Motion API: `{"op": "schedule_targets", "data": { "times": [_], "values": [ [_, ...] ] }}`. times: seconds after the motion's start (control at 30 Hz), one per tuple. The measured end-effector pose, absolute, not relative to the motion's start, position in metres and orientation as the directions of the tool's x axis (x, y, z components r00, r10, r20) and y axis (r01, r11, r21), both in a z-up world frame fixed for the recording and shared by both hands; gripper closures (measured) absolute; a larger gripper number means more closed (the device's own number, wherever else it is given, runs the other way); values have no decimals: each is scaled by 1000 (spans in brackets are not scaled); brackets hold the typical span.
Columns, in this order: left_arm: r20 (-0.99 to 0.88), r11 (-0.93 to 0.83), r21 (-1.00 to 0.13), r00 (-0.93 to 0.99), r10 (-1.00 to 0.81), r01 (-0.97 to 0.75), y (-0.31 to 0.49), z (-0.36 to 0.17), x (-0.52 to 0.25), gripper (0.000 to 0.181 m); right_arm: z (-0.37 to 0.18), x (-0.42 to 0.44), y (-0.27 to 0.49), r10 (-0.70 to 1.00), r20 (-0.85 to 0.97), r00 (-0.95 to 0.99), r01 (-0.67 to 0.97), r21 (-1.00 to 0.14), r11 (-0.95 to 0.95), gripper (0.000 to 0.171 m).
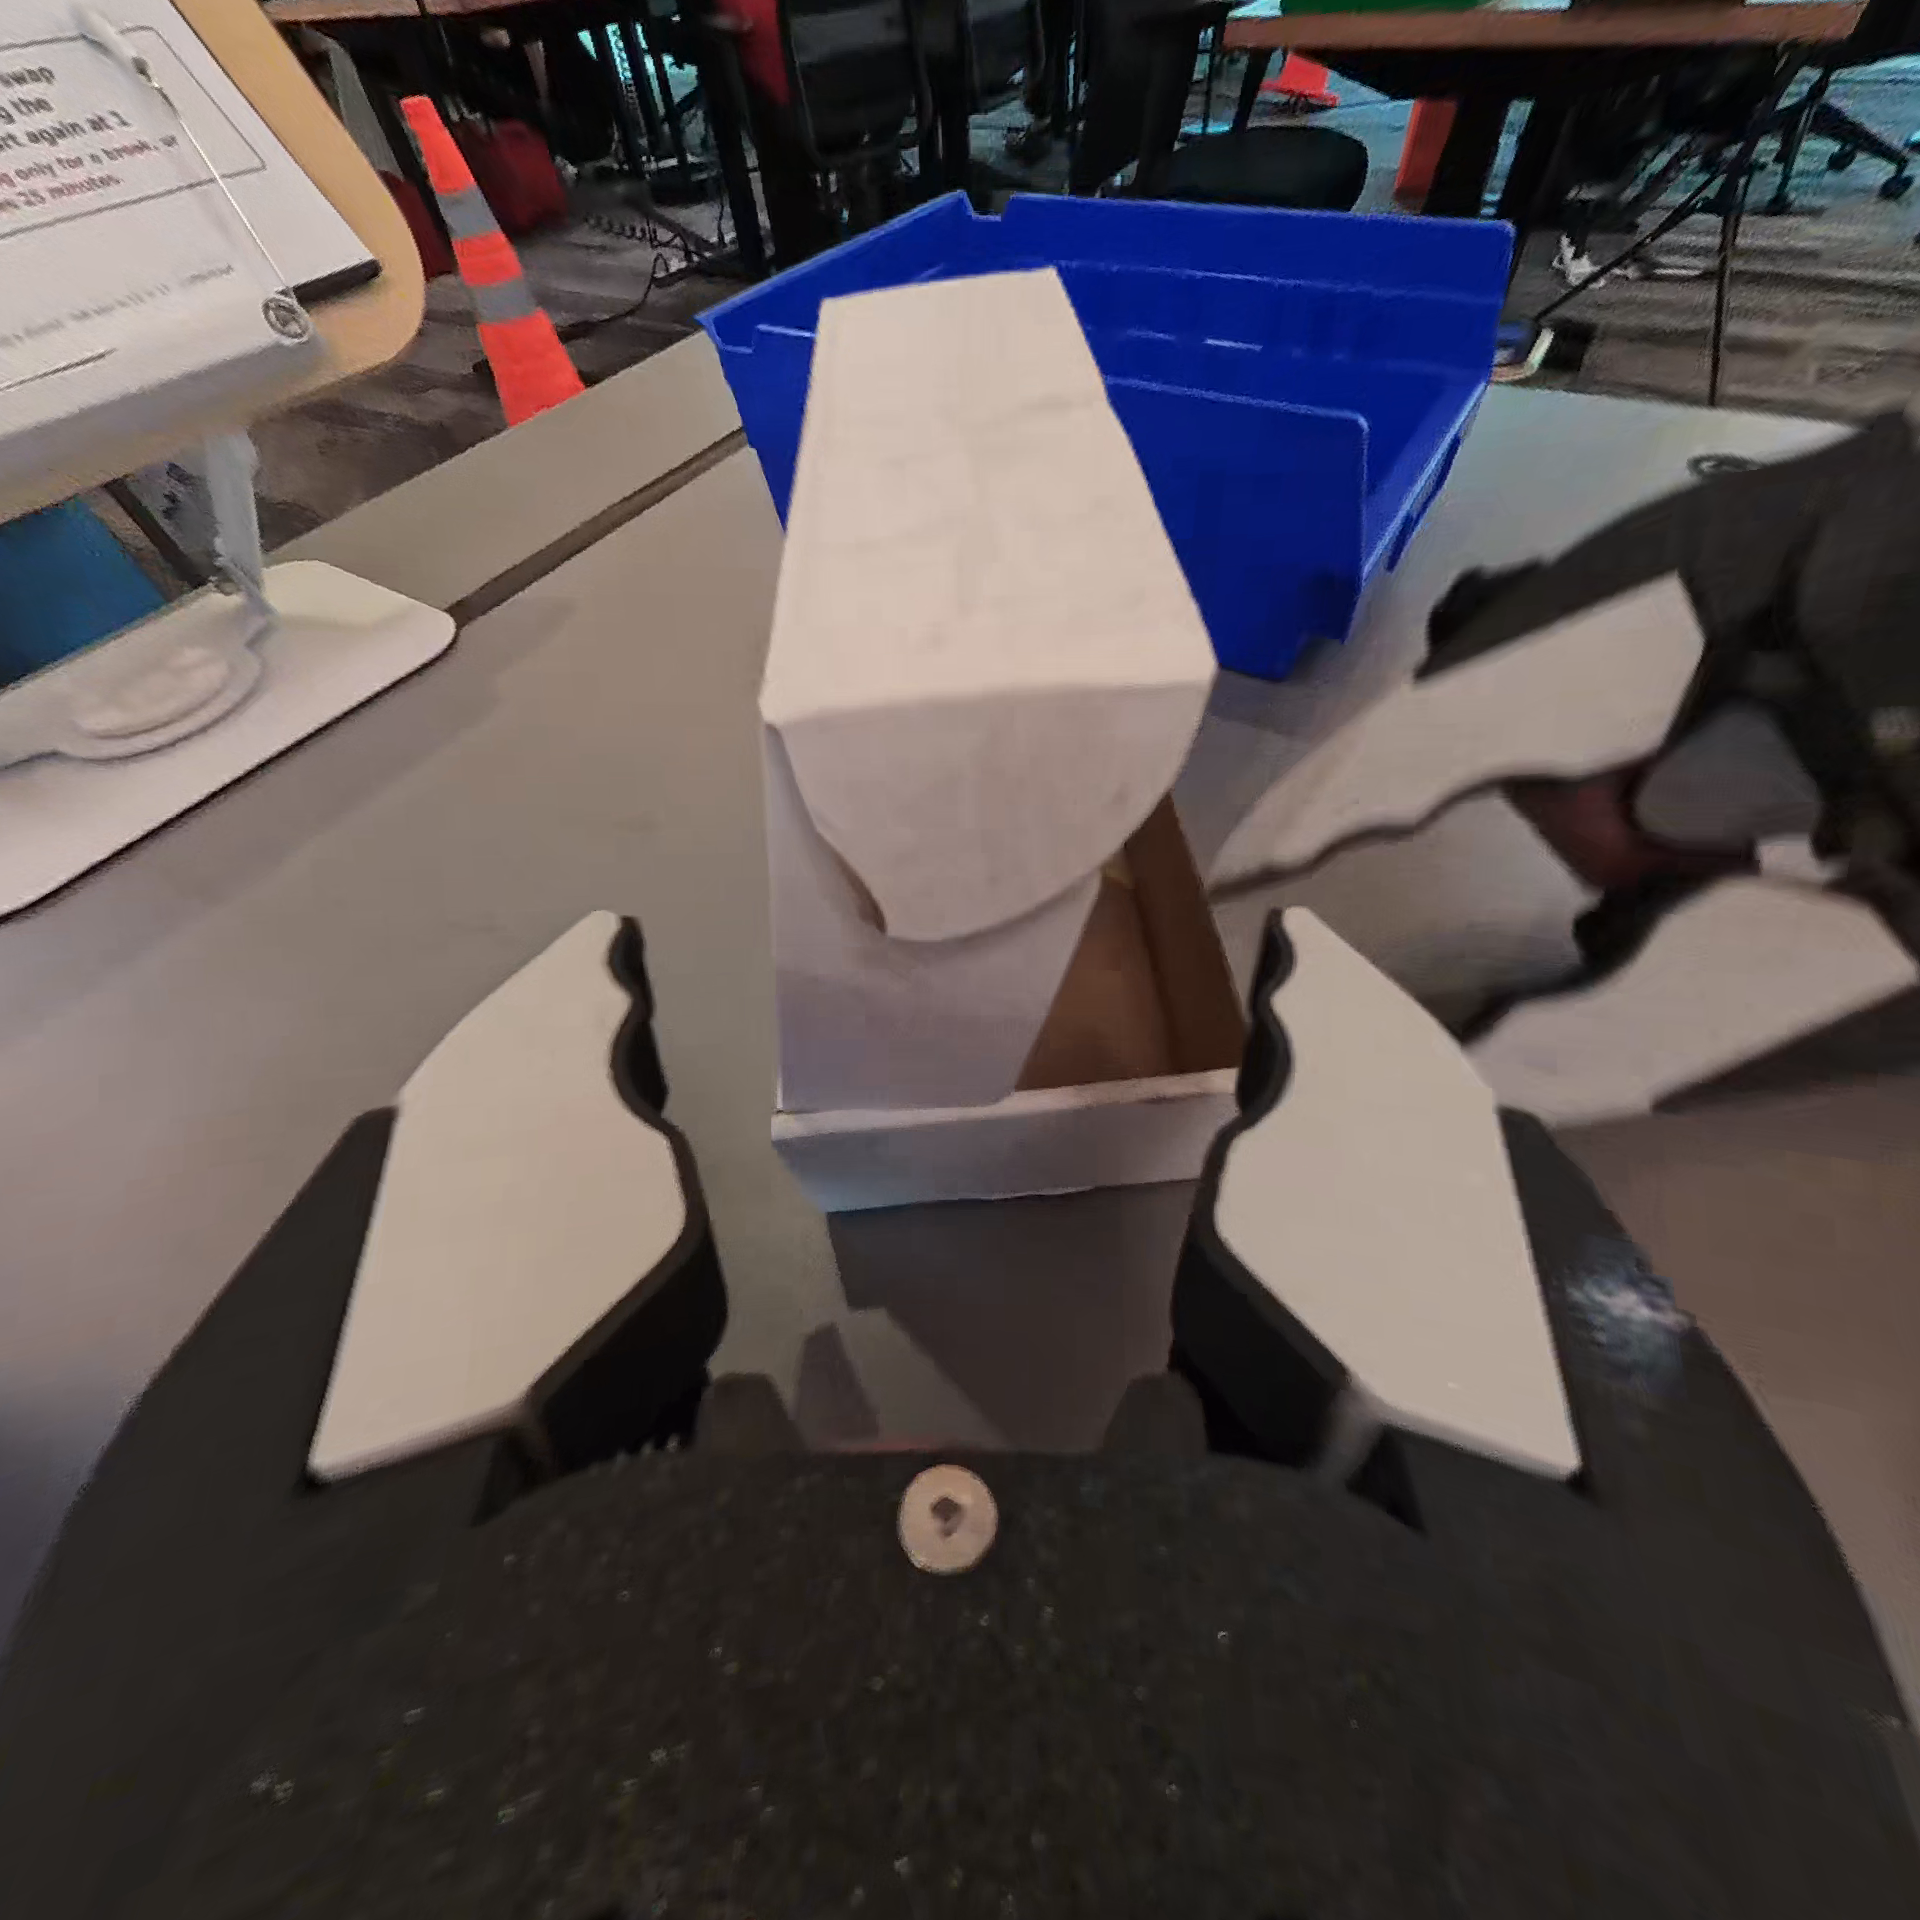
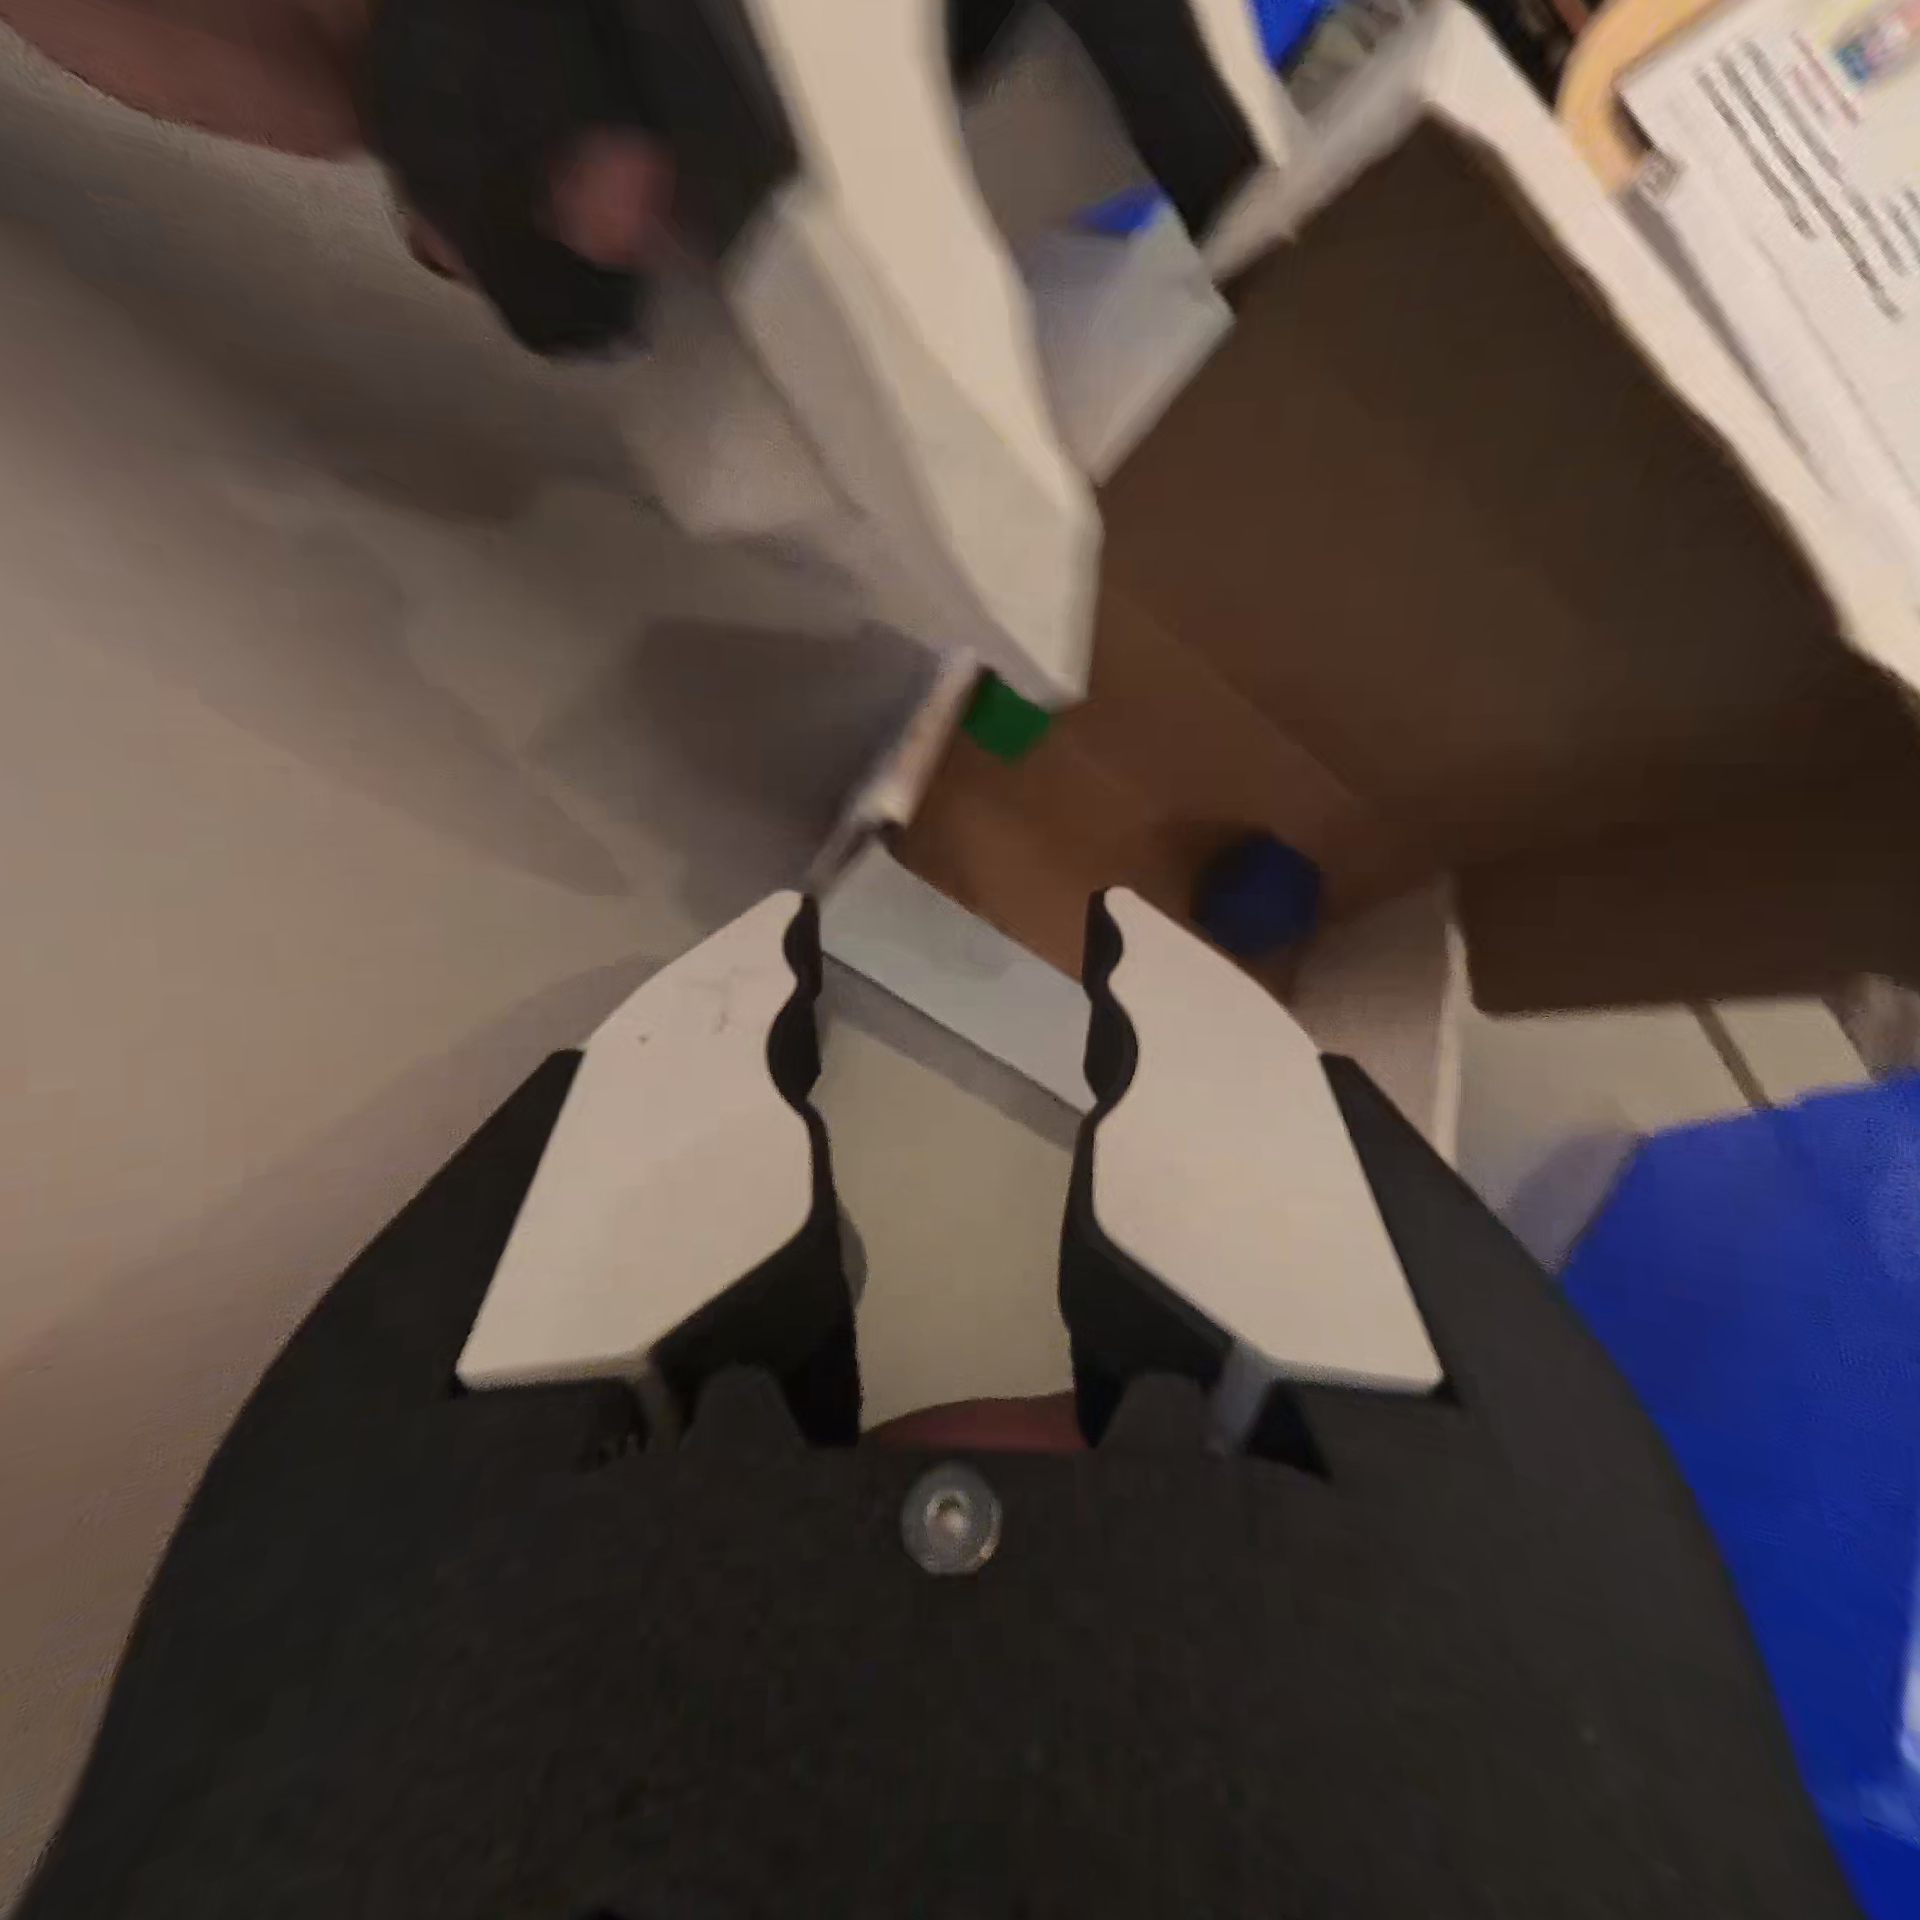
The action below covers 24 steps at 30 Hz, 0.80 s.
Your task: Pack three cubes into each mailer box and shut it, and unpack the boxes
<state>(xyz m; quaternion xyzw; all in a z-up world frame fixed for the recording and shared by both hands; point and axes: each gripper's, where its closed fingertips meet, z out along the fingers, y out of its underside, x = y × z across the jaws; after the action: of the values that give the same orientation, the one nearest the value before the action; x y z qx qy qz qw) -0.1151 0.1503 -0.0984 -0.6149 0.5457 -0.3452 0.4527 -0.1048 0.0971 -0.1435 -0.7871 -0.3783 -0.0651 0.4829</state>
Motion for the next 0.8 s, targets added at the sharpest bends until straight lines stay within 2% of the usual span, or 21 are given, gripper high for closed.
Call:
{"op": "schedule_targets", "data": {
  "times": [0.07,0.1,0.13,0.23,0.43,0.67,0.73,0.8],
  "values": [
    [-68,3,-922,154,-986,-387,154,-100,-111,95,-153,-126,104,572,447,688,658,-718,-230,124],
    [-63,-7,-917,162,-985,-398,158,-100,-111,111,-159,-126,108,565,472,677,685,-684,-250,129],
    [-43,-34,-916,181,-982,-400,164,-99,-111,115,-165,-126,111,560,489,669,705,-657,-268,136],
    [152,-228,-903,225,-962,-365,179,-93,-115,127,-165,-131,106,552,491,673,697,-671,-254,142],
    [589,-633,-732,234,-774,-252,209,-91,-117,127,-166,-131,103,564,486,668,705,-657,-268,142],
    [826,-848,-489,205,-526,-207,234,-102,-122,127,-166,-132,100,571,468,674,688,-680,-254,143],
    [860,-873,-445,177,-479,-199,236,-104,-122,126,-165,-132,102,566,476,672,691,-678,-251,144],
    [857,-870,-453,172,-485,-194,235,-102,-123,127,-163,-134,102,571,453,685,670,-698,-251,139]
  ]
}}
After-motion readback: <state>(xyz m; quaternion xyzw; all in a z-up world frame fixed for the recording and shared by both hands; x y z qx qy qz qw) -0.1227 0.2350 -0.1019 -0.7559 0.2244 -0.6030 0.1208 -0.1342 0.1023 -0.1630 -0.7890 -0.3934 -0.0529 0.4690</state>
